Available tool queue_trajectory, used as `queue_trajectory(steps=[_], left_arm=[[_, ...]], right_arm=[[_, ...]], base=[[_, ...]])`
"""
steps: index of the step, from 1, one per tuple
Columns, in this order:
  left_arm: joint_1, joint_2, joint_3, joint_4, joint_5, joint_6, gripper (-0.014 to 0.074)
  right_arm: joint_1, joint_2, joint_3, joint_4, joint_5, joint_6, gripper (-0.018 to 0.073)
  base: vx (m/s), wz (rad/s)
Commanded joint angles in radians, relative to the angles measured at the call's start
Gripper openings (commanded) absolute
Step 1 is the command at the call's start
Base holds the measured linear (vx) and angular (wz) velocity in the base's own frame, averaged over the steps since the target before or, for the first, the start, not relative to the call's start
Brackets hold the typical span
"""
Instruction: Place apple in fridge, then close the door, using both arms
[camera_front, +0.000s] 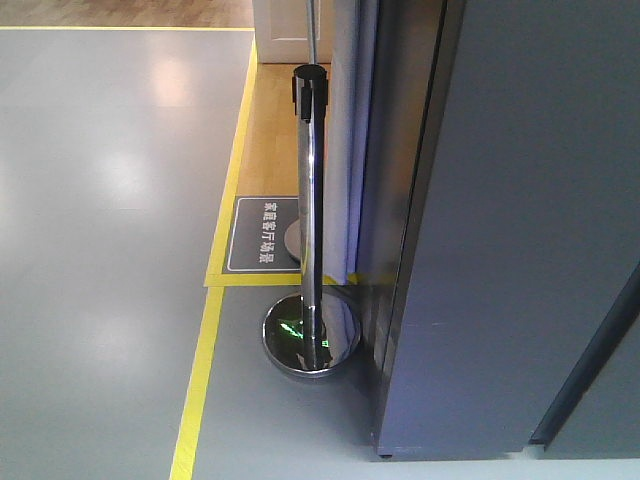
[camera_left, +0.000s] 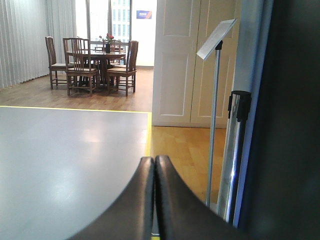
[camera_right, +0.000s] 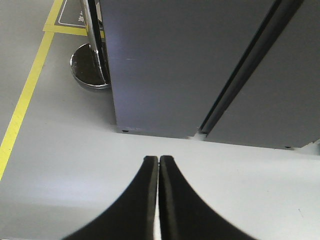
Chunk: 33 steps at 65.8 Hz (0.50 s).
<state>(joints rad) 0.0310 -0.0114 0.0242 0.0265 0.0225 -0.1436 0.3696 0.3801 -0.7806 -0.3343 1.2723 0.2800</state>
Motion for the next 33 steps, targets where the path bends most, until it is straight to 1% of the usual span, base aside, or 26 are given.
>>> queue_trajectory(steps=[1,13,19,21,23,33], left_arm=[[0.0,-0.016,0.029,-0.007,-0.078,-0.001,-0.0006],[0.0,-0.016,0.029,-0.007,-0.078,-0.001,-0.0006],[0.0,-0.016,0.029,-0.007,-0.078,-0.001,-0.0006],[0.0,-0.016,0.029,-0.007,-0.078,-0.001,-0.0006],[0.0,-0.016,0.029,-0.007,-0.078,-0.001,-0.0006],[0.0,-0.016,0.029,-0.007,-0.078,-0.001,-0.0006]], right_arm=[[0.003,0.01,-0.024,-0.026,-0.034,-0.003,-0.0002],[-0.002,-0.01,-0.024,-0.027,-0.034,-0.003,-0.0002],[-0.06,-0.05,-0.008,-0.03,-0.062,0.006,-0.0002],[-0.077,-0.068,-0.002,-0.024,-0.097,0.016,-0.0002],[-0.11,-0.087,0.015,0.003,-0.146,0.02,-0.0002],[-0.257,-0.197,0.153,0.141,-0.491,0.006,-0.0002]], base=[[0.0,0.0],[0.0,0.0],[0.0,0.0],[0.0,0.0],[0.0,0.0],[0.0,0.0]])
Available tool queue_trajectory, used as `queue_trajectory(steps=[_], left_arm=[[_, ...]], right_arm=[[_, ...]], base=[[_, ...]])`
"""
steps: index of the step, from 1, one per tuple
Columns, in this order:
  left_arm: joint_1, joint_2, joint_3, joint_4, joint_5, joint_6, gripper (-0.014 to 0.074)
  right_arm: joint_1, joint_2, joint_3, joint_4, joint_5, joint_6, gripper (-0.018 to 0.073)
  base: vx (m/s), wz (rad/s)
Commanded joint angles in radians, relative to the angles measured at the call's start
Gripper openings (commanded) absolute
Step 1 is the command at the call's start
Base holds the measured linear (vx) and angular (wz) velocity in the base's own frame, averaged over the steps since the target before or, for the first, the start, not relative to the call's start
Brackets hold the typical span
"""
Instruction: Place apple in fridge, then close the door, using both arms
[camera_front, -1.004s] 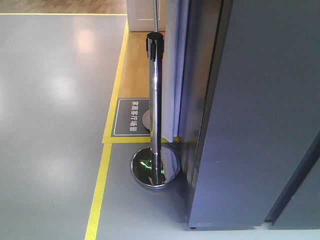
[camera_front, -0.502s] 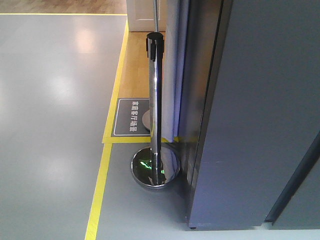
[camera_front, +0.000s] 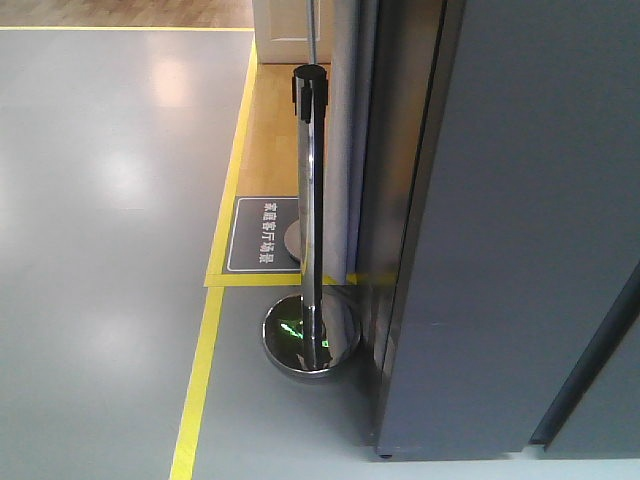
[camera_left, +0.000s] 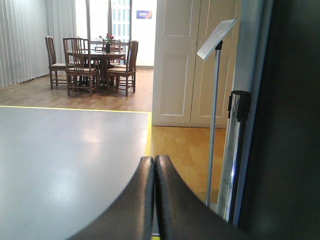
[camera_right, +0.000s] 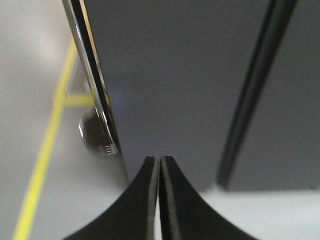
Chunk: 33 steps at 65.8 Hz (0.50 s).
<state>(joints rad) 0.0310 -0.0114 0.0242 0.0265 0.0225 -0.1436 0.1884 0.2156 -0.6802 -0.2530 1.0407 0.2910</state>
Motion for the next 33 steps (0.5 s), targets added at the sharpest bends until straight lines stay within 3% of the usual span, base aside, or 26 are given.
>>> queue_trajectory(steps=[1,8,18,26,33], left_arm=[[0.0,-0.016,0.029,-0.007,-0.078,-0.001,-0.0006],[0.0,-0.016,0.029,-0.007,-0.078,-0.001,-0.0006],[0.0,-0.016,0.029,-0.007,-0.078,-0.001,-0.0006],[0.0,-0.017,0.029,-0.007,-0.077,-0.001,-0.0006],[0.0,-0.017,0.029,-0.007,-0.077,-0.001,-0.0006]], right_arm=[[-0.096,-0.042,0.07,0.084,-0.291,-0.004,-0.0002],[-0.159,-0.099,0.213,0.18,-0.53,-0.003,-0.0002],[-0.188,-0.122,0.391,0.203,-0.826,-0.003,-0.0002],[-0.187,-0.122,0.492,0.203,-0.942,-0.003,-0.0002],[-0.187,-0.122,0.552,0.203,-0.954,-0.003,-0.0002]], base=[[0.0,0.0],[0.0,0.0],[0.0,0.0],[0.0,0.0],[0.0,0.0]])
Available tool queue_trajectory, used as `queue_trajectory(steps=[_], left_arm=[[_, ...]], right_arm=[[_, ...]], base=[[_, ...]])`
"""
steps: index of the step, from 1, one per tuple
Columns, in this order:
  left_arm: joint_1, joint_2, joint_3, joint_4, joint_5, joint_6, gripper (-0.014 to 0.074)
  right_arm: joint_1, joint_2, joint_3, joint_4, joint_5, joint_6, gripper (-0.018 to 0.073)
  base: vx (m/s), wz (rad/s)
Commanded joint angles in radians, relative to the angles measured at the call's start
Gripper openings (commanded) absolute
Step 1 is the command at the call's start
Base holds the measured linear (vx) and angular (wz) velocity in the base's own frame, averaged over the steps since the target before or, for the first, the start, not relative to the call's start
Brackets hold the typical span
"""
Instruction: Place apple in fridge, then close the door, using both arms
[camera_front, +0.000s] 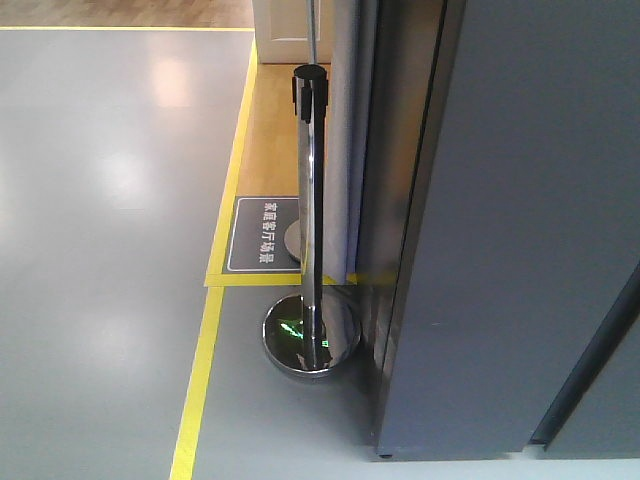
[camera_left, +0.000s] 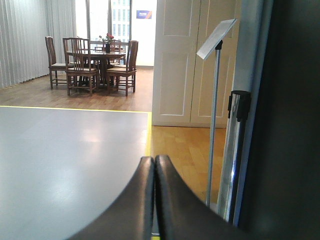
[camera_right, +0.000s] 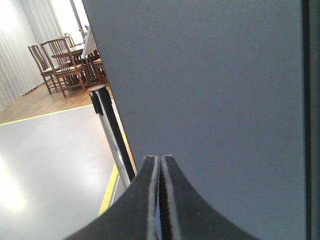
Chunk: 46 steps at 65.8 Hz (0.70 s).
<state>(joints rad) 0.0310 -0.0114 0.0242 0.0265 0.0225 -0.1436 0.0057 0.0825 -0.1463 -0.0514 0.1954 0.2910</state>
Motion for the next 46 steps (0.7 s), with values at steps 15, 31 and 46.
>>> queue_trajectory(steps=[15,31,46], left_arm=[[0.0,-0.017,0.029,-0.007,-0.077,-0.001,-0.0006],[0.0,-0.017,0.029,-0.007,-0.077,-0.001,-0.0006],[0.0,-0.016,0.029,-0.007,-0.074,-0.001,-0.0006]], right_arm=[[-0.006,-0.001,0.154,0.0,-0.235,-0.03,-0.0002],[-0.005,-0.107,0.175,0.001,-0.202,-0.207,-0.0002],[-0.003,-0.107,0.175,0.037,-0.126,-0.257,-0.0002]], base=[[0.0,0.0],[0.0,0.0],[0.0,0.0]])
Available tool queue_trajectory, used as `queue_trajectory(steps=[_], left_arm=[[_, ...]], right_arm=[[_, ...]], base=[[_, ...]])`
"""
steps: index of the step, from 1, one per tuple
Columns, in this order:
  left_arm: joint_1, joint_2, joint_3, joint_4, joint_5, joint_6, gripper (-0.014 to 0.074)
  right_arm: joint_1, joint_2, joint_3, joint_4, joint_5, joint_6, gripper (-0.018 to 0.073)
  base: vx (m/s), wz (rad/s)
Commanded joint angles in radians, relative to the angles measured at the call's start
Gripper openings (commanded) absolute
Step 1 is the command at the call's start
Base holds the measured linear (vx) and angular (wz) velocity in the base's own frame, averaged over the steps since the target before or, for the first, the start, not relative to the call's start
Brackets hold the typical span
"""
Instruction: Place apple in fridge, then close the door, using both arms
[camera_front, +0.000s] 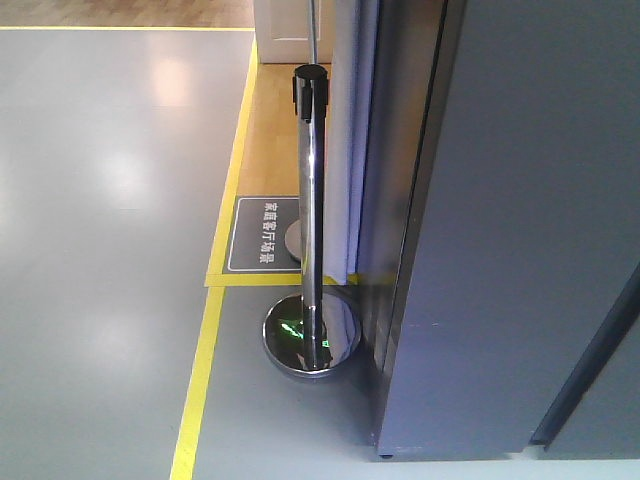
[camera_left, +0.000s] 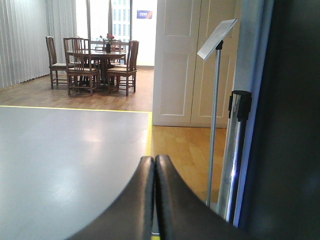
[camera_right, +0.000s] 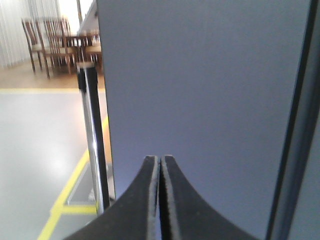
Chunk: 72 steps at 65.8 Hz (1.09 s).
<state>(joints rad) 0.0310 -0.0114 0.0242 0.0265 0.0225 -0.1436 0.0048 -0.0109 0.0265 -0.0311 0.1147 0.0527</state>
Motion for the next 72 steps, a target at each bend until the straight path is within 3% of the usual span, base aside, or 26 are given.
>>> queue_trajectory(steps=[1,19,32,45,72], left_arm=[[0.0,-0.016,0.029,-0.007,-0.074,-0.001,-0.0006],[0.0,-0.016,0.029,-0.007,-0.074,-0.001,-0.0006],[0.0,-0.016,0.029,-0.007,-0.074,-0.001,-0.0006],[0.0,-0.016,0.029,-0.007,-0.074,-0.001,-0.0006],[0.0,-0.016,0.029,-0.007,-0.074,-0.001,-0.0006]], right_arm=[[-0.002,-0.014,0.003,0.022,-0.043,-0.019,-0.0002],[0.001,-0.014,0.003,0.031,-0.044,-0.018,-0.0002],[0.094,-0.014,0.003,0.002,-0.046,-0.019,-0.0002],[0.053,-0.014,0.003,0.015,-0.083,-0.015,-0.0002],[0.057,-0.012,0.002,0.038,-0.136,-0.015,-0.0002]], base=[[0.0,0.0],[0.0,0.0],[0.0,0.0],[0.0,0.0],[0.0,0.0]])
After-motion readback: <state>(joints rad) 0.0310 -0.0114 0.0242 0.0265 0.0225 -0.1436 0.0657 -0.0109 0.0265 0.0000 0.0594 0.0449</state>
